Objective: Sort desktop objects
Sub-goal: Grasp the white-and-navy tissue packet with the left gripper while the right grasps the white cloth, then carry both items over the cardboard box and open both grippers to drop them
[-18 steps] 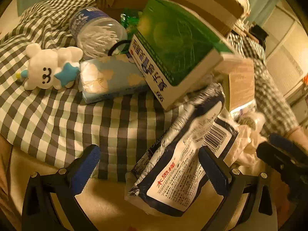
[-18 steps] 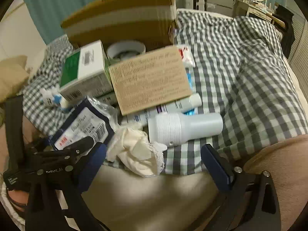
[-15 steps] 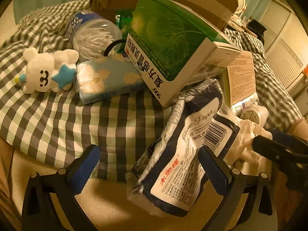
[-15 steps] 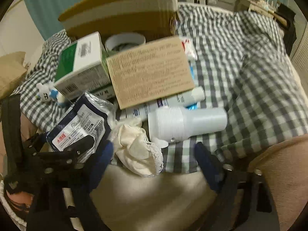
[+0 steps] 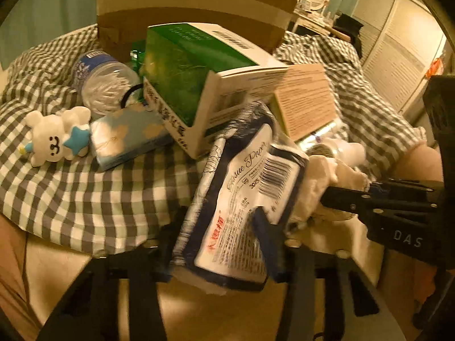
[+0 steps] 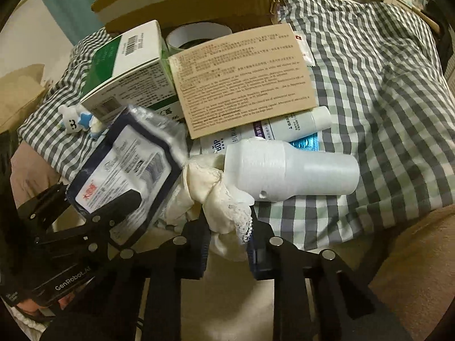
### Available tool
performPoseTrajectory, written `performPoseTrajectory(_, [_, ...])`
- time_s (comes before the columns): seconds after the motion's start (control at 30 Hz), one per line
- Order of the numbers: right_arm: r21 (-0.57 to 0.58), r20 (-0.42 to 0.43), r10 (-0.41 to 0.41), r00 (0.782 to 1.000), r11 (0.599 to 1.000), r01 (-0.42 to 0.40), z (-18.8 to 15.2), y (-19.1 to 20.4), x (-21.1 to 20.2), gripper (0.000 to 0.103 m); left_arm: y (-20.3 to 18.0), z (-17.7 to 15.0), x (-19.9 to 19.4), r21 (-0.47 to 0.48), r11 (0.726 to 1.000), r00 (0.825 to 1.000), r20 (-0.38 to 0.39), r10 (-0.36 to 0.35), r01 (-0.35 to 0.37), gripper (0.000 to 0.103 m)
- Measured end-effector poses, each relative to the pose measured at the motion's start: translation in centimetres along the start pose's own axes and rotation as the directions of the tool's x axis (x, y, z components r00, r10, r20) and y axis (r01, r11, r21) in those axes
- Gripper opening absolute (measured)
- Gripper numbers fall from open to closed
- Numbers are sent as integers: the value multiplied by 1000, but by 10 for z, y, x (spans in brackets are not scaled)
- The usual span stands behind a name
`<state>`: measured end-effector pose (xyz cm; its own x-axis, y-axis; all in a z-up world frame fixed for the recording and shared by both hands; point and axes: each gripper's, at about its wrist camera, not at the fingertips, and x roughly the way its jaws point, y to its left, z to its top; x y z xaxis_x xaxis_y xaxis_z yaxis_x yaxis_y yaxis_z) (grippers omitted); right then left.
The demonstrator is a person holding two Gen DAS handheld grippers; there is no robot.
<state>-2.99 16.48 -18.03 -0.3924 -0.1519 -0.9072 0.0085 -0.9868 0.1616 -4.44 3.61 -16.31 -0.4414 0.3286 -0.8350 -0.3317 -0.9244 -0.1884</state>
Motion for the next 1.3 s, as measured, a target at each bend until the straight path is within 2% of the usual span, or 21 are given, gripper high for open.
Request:
performPoseTrajectory(0.03, [0,4,0,1000,1000,0,-1,0,-2,19,0,3,-2,-4,1000,1000,6,-13,13,30])
performPoseTrajectory(0.07, [1,14,-1,1000,1000,1,-2,-1,-5,19,-2,3,-5,-5,1000,1000,11,-29,29,21])
performPoseTrajectory(0.1, [-1,26,-2,1000,1000,2,-2,-2,-8,18,-2,2,-8,-2,999,999,16,-42,42,16])
performPoseTrajectory(0.2, [-10,58,-10,998,1000,10,-5,0,-16,17,-7,3,-18,23,999,998,39,-43,43,12])
performPoseTrajectory(0.5, [-13,132,-18,991,1000,20,-2,10,-46,16,-15,1,-48,48,997,992,109,-57,52,10])
performPoseTrajectory(0.6, [-33,177,-24,984,999,31,0,18,-59,13,-18,5,-60,47,997,988,137,-65,59,10])
performPoseTrajectory(0.87, [-58,263,-34,964,997,51,3,28,-98,12,-25,21,-85,16,998,979,193,-67,65,10])
performPoseTrajectory(1.07, [-114,314,-40,949,990,80,19,42,-125,12,-21,34,-102,-11,998,972,226,-61,65,11])
performPoseTrajectory(1.3, [-168,359,-26,933,981,92,43,50,-148,12,-24,58,-124,11,998,959,276,-66,66,11])
